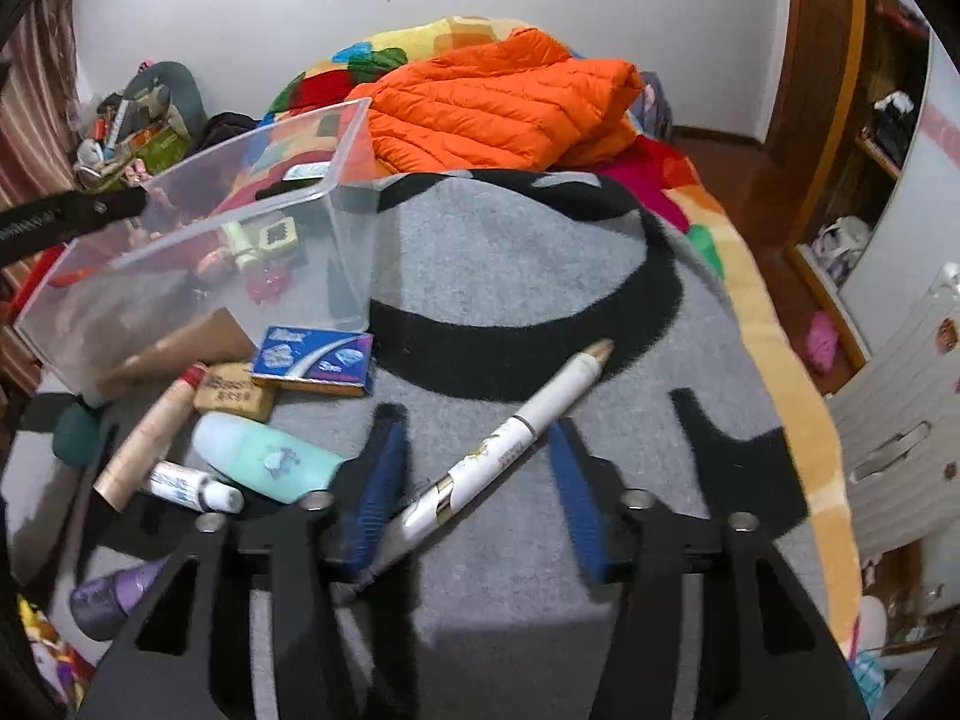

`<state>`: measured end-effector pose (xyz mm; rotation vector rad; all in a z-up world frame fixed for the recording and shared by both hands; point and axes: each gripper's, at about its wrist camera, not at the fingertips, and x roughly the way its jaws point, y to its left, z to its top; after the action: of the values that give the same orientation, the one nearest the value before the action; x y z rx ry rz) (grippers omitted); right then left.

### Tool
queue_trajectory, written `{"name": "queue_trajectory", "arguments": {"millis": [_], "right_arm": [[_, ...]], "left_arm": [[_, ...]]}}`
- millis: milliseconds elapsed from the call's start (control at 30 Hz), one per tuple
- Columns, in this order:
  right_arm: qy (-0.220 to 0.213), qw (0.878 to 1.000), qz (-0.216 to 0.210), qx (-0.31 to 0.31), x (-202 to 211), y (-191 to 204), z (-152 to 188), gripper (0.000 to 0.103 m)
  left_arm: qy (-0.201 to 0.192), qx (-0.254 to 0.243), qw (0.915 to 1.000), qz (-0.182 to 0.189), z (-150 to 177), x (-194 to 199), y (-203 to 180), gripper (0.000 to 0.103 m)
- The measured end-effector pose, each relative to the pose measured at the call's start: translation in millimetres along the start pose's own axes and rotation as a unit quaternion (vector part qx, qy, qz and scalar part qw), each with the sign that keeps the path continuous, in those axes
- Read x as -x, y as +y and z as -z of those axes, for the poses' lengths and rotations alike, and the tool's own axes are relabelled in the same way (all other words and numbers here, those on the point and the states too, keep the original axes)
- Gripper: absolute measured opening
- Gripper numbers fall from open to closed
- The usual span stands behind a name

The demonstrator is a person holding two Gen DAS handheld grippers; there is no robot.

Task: Organize objects
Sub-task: 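Carry the red envelope toward the clear box with the left tool while the right tool regrasps the white pen, then release the envelope into the box with the left tool while the right tool drops the pen in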

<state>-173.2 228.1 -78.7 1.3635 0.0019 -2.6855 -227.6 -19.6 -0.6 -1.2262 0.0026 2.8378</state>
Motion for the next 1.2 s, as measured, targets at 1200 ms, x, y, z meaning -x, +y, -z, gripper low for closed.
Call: {"name": "queue_trajectory", "arguments": {"millis": [1200], "right_arm": [[-0.07, 0.981, -0.157, 0.091, 21, 83, -113, 0.01]], "left_arm": [[0.058, 0.044, 0.9965, 0.04, 129, 40, 24, 0.075]]}}
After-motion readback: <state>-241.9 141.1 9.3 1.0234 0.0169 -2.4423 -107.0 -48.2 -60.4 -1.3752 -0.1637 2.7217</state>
